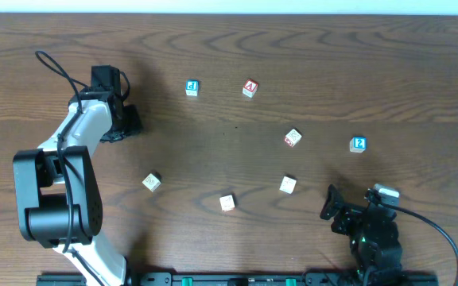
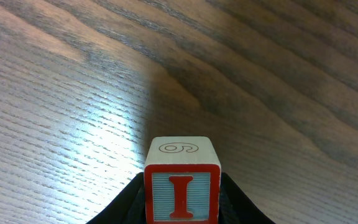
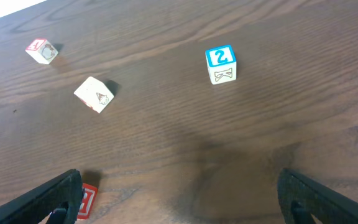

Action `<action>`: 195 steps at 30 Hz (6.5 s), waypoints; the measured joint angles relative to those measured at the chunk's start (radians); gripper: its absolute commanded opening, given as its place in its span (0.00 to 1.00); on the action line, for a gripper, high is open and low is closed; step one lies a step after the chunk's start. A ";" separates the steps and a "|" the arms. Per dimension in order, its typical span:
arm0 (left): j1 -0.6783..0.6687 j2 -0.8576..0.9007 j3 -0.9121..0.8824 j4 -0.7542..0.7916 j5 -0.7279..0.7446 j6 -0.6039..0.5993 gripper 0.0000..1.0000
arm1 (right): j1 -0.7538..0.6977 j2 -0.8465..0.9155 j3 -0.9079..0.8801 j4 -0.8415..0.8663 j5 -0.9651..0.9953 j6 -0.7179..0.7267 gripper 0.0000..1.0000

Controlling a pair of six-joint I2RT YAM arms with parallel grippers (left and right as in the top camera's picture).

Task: Spell out Ai2
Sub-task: 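Close the left gripper on the red 'I' block and lift, then carry the 'I' block right and lower it onto the table, then open the left gripper to release the 'I' block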

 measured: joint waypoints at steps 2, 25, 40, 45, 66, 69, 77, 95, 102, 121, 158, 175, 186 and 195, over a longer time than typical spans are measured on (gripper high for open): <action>0.000 0.000 0.000 0.000 0.000 -0.006 0.25 | 0.000 0.000 0.000 0.000 0.000 0.000 0.99; -0.013 0.000 0.040 -0.090 0.026 -0.043 0.06 | 0.000 0.000 0.000 0.000 0.000 0.000 0.99; -0.383 0.000 0.220 -0.118 -0.007 0.077 0.05 | 0.000 0.000 0.000 0.000 0.000 0.000 0.99; -0.486 0.000 0.243 -0.114 -0.006 0.085 0.06 | 0.000 0.000 0.000 0.000 0.000 0.000 0.99; -0.546 0.000 0.245 -0.119 0.031 0.076 0.06 | 0.000 0.000 0.000 0.000 0.000 0.000 0.99; -0.573 0.000 0.245 -0.088 -0.016 0.116 0.06 | 0.000 0.000 0.000 0.000 0.000 0.000 0.99; -0.576 0.068 0.267 -0.019 -0.017 0.137 0.06 | 0.000 0.000 0.000 0.000 0.000 0.000 0.99; -0.589 0.211 0.436 -0.100 0.028 0.067 0.06 | 0.000 0.000 0.000 0.000 0.000 0.000 0.99; -0.621 0.212 0.436 -0.119 0.031 0.016 0.06 | 0.000 0.000 0.000 0.000 0.000 0.000 0.99; -0.640 0.282 0.436 -0.148 -0.007 -0.137 0.06 | 0.000 0.000 0.000 0.000 0.000 0.000 0.99; -0.640 0.282 0.439 -0.159 0.005 -0.261 0.43 | 0.000 0.000 0.000 0.000 0.000 0.000 0.99; -0.640 0.282 0.439 -0.135 0.008 -0.228 0.60 | 0.000 0.000 0.000 0.000 0.000 0.000 0.99; -0.640 0.282 0.439 -0.092 0.007 -0.205 0.62 | 0.000 0.000 0.000 0.000 0.000 0.000 0.99; -0.640 0.283 0.538 -0.060 -0.122 -0.101 0.63 | 0.000 0.000 0.000 0.000 0.000 0.000 0.99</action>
